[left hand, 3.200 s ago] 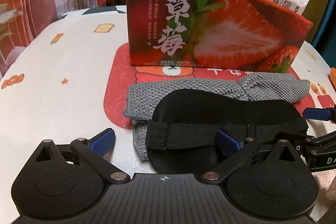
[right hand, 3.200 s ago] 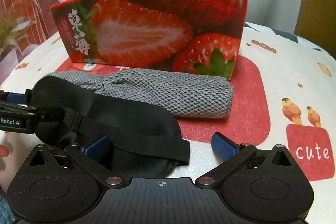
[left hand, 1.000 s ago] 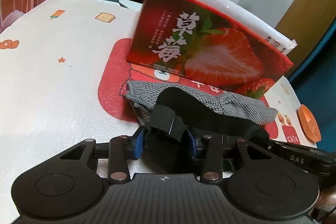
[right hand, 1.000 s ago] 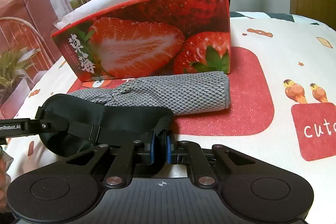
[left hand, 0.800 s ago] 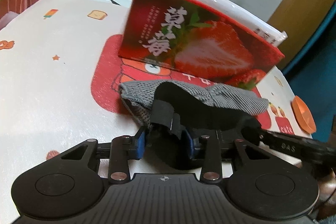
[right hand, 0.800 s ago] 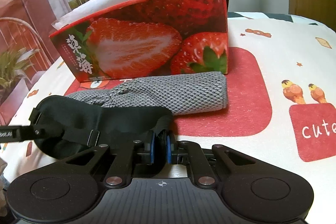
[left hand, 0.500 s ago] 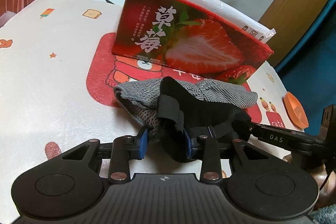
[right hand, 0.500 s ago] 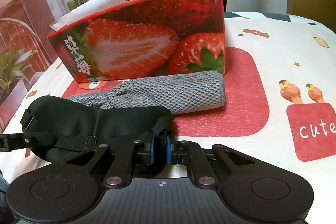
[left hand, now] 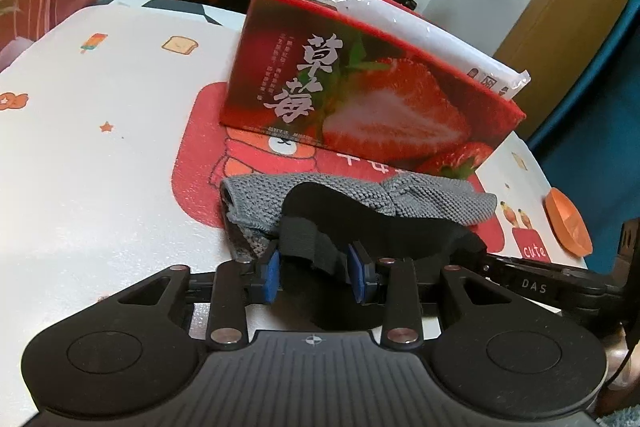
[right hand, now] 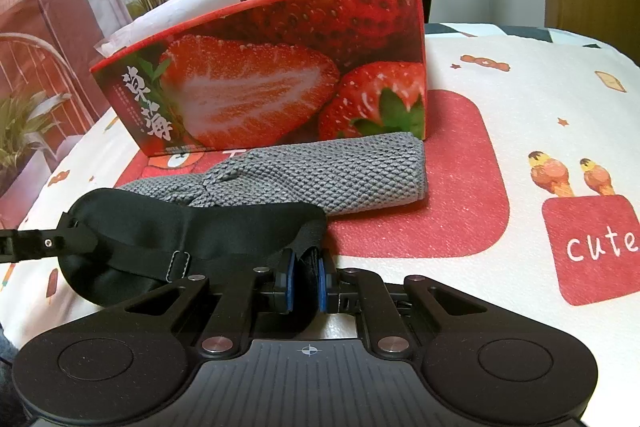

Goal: Organize soft objects
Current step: 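Close both grippers on the strap of the black eye mask, then lift the black eye mask over the red box and open both grippers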

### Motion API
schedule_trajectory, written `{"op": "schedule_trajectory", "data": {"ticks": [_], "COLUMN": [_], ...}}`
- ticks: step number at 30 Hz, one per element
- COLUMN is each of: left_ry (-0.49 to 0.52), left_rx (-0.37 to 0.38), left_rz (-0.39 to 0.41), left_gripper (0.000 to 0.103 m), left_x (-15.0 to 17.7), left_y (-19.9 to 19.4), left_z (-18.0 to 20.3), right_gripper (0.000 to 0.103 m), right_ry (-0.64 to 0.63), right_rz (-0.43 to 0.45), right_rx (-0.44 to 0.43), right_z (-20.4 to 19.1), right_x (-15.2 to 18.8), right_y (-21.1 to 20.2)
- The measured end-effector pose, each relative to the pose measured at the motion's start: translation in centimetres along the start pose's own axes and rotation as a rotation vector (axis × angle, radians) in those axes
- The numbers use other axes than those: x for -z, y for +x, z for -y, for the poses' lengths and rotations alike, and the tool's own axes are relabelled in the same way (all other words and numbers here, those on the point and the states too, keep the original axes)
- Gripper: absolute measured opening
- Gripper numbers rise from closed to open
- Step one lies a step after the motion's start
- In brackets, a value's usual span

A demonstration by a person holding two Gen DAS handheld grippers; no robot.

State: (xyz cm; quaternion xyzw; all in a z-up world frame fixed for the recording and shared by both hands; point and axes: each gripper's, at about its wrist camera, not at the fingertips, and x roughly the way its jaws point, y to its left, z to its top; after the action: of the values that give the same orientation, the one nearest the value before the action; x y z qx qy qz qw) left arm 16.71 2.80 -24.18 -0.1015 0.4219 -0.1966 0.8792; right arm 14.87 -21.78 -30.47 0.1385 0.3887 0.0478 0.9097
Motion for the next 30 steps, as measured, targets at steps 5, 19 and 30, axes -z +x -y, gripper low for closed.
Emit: {"op": "schedule_trajectory", "data": {"ticks": [5, 19, 30], "left_ry": [0.039, 0.124, 0.11], "left_rx": [0.003, 0.019, 0.005], "left_rz": [0.044, 0.166, 0.144], "left_gripper": [0.011, 0.011, 0.014], "left_x": [-0.1, -1.7, -1.7], "left_y": [-1.0, -4.4, -3.8], "left_z": [0.7, 3.2, 2.6], "right_gripper": [0.01, 0.01, 0.009], "right_ry": [-0.033, -0.176, -0.19], "right_rz": [0.029, 0.238, 0.211], "right_rx": [0.004, -0.024, -0.035], "right_z": [-0.6, -2.6, -3.4], "right_x": [-0.2, -3.1, -2.6], "right_y": [-0.7, -5.2, -4.7]}}
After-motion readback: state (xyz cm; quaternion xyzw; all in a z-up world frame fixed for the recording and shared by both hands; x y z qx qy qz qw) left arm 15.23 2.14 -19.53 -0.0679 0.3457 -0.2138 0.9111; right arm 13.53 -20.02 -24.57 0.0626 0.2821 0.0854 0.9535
